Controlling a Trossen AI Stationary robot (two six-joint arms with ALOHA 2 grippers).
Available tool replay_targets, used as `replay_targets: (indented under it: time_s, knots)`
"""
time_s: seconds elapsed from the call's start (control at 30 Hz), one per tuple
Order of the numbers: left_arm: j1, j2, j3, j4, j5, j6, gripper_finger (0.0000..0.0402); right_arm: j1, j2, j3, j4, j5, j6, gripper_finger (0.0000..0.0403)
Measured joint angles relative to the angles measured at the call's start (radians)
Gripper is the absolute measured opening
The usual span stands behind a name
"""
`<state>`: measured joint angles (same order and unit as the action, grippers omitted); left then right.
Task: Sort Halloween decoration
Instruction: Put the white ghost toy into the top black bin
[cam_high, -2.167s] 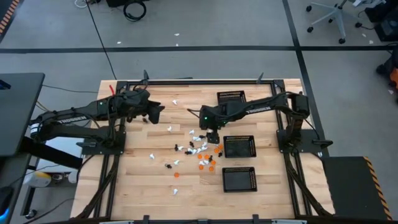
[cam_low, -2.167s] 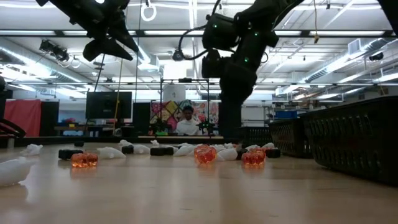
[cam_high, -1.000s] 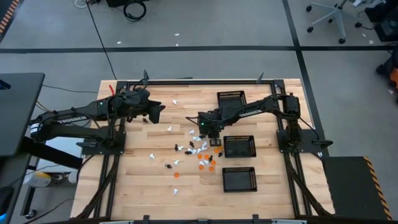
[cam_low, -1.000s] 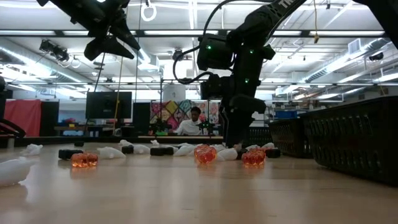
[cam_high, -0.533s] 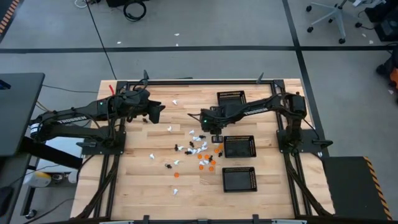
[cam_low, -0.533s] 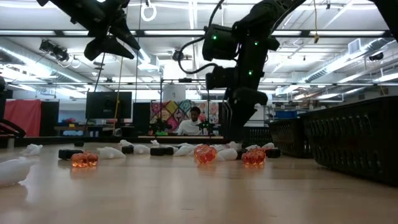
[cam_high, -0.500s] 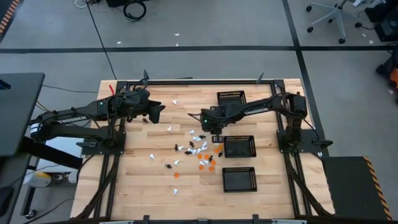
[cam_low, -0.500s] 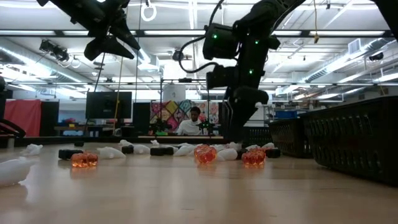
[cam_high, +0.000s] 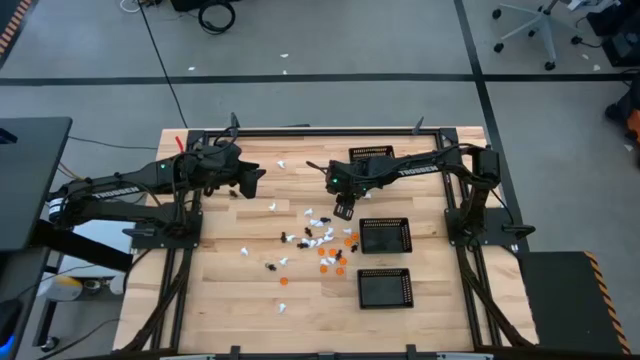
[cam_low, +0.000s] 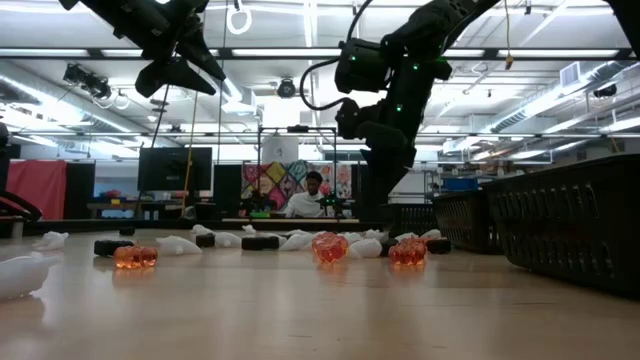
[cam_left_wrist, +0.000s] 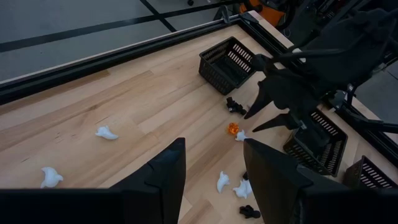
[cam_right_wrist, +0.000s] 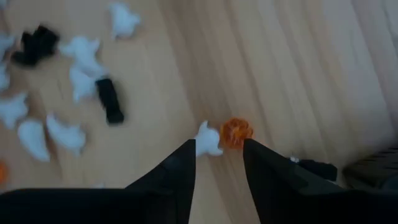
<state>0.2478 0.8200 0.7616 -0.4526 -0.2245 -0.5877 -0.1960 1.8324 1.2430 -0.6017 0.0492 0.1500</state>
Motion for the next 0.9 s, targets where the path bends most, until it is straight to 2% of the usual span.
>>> replay_targets:
  time_s: [0.2, 0.3, 0.57, 0.73, 0.9]
  knots:
    - [0.000, 0.000, 0.000, -0.001, 0.000, 0.000, 0.0172, -0.005, 0.000, -0.027, -0.045, 0.027, 0.032, 0.0184]
    - [0.000, 0.000, 0.000, -0.001, 0.000, 0.000, 0.0172, -0.019, 0.000, -0.027, -0.098, 0.005, 0.010, 0.0197]
    - [0.000, 0.000, 0.000, -0.002, 0.000, 0.000, 0.0172, -0.049, -0.003, -0.029, -0.231, 0.004, -0.128, 0.0202]
    - [0.000, 0.000, 0.000, -0.007, 0.000, 0.000, 0.0172, -0.050, -0.045, -0.086, -0.213, -0.015, -0.221, 0.0202]
    - [0.000, 0.000, 0.000, -0.010, 0.000, -0.006, 0.0172, -0.050, -0.187, -0.218, -0.072, -0.016, -0.233, 0.0197]
